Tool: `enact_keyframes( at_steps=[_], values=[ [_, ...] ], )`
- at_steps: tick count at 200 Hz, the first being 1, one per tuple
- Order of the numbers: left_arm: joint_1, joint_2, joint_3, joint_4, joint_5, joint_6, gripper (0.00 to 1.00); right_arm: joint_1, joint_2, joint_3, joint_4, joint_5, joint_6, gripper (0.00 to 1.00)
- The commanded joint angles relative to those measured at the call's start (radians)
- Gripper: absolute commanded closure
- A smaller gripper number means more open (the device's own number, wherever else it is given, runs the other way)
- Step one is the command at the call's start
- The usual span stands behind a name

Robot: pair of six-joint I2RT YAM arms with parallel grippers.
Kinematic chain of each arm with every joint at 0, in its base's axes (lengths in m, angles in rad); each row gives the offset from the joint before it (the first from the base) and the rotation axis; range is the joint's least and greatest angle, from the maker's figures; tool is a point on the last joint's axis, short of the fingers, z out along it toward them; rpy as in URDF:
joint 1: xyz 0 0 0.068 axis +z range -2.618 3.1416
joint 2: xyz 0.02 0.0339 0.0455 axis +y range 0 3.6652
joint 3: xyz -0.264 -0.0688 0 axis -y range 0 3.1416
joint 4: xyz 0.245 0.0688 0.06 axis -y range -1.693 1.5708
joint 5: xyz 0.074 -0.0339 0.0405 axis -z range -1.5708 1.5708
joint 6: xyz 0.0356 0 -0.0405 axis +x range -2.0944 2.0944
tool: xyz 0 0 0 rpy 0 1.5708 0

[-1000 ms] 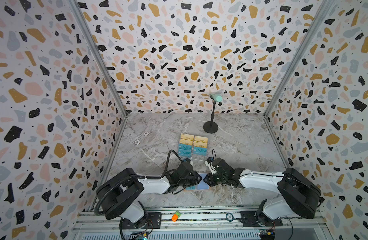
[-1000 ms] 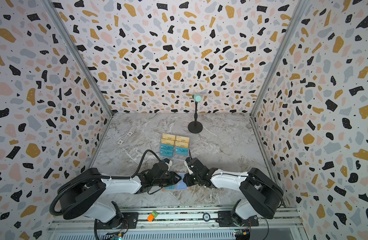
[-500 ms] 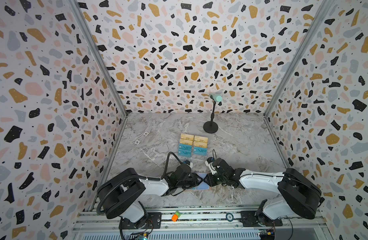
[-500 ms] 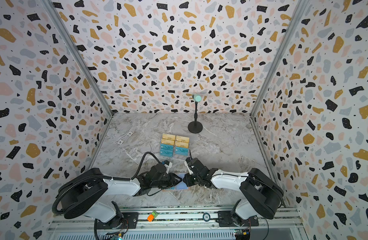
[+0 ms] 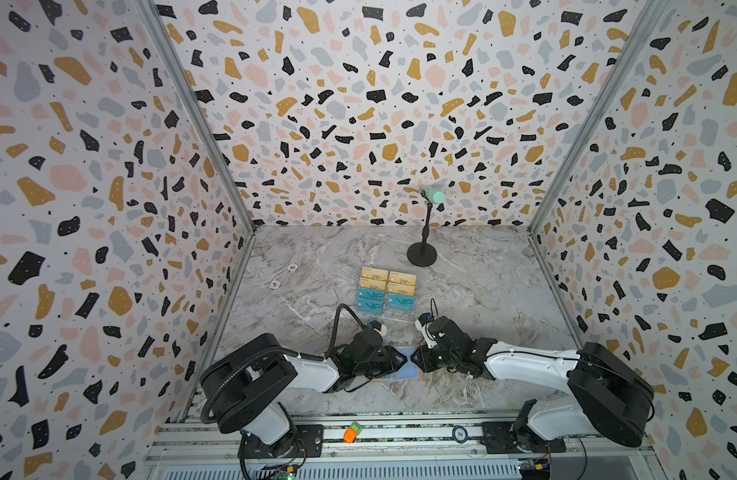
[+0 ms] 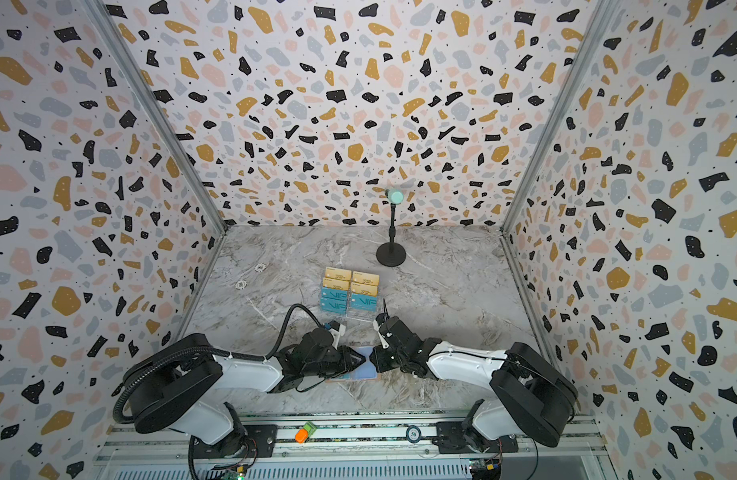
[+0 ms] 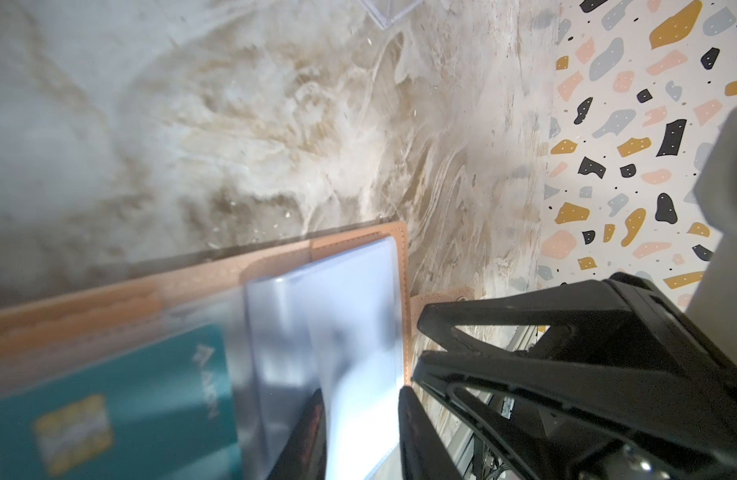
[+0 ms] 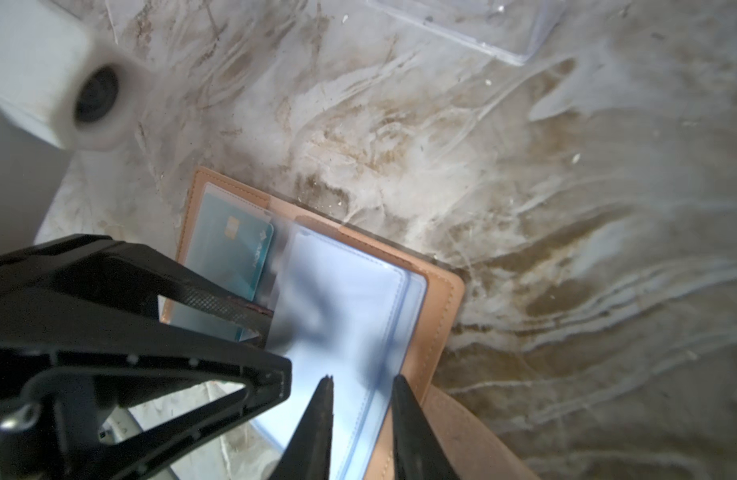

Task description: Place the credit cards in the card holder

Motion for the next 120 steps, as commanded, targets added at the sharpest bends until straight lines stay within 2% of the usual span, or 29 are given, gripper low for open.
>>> enact_keyframes(
  at_steps=[1,54,94,120],
  values=[
    [0.002,0.012,-0.028,0.054,-0.008,0.007,0.75,-0.004,-0.024,-0.014,-0.033,0.029,0.013,0.74],
    [0.007,0.032,-0.028,0.052,-0.007,0.018,0.87,-0.005,-0.027,-0.006,-0.049,0.044,0.021,0.74],
    [0.01,0.011,-0.031,0.052,-0.004,0.025,1.0,-0.007,-0.053,-0.001,-0.059,0.055,0.026,0.75],
    [0.015,-0.015,-0.038,0.044,-0.009,0.032,1.0,-0.011,-0.071,-0.007,-0.052,0.049,0.03,0.75]
  ],
)
